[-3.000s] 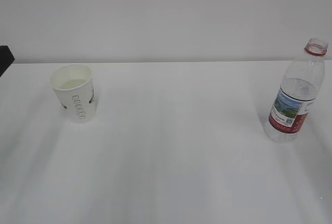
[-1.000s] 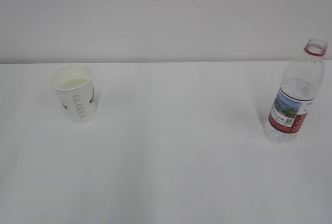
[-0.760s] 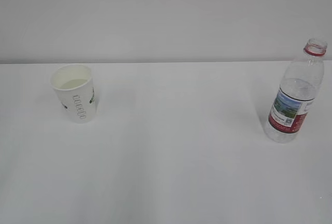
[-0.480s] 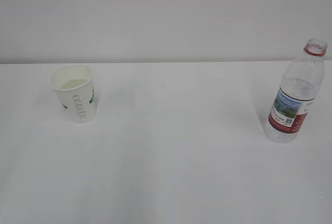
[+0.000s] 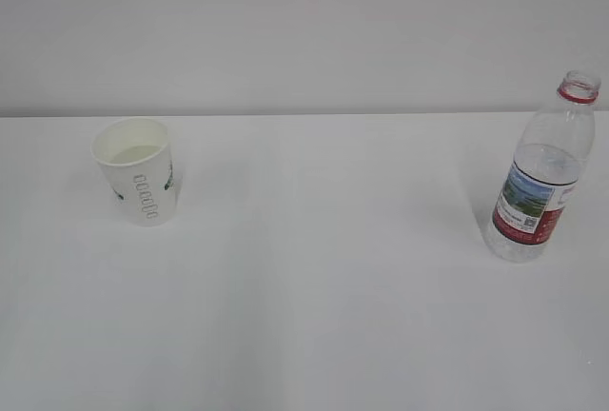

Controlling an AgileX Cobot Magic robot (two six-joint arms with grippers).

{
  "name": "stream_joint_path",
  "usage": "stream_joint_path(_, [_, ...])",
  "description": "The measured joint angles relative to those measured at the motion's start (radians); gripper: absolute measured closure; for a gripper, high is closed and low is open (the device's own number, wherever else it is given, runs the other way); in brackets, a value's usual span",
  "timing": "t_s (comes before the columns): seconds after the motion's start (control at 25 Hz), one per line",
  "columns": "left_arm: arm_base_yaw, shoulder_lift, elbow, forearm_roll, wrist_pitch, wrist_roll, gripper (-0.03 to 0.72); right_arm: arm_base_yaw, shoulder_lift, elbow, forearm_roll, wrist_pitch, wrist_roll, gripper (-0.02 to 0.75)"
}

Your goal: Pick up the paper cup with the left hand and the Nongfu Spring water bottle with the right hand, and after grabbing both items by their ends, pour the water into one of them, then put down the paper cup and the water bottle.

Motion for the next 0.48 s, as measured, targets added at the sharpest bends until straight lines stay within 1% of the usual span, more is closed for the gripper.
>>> stream_joint_path(0.16, [0.0, -0.002, -0.001, 0.004, 0.069, 0.014, 0.244, 0.0, 0.0, 0.0, 0.0, 0.001, 0.0, 0.146])
stream_joint_path(0.28, [0.0, -0.001, -0.001, 0.01, 0.11, 0.062, 0.244, 0.0, 0.0, 0.024, 0.003, 0.001, 0.0, 0.146])
stream_joint_path(0.48, [0.0, -0.001, -0.001, 0.035, 0.128, 0.09, 0.245, 0.0, 0.0, 0.074, 0.024, -0.005, 0.0, 0.146])
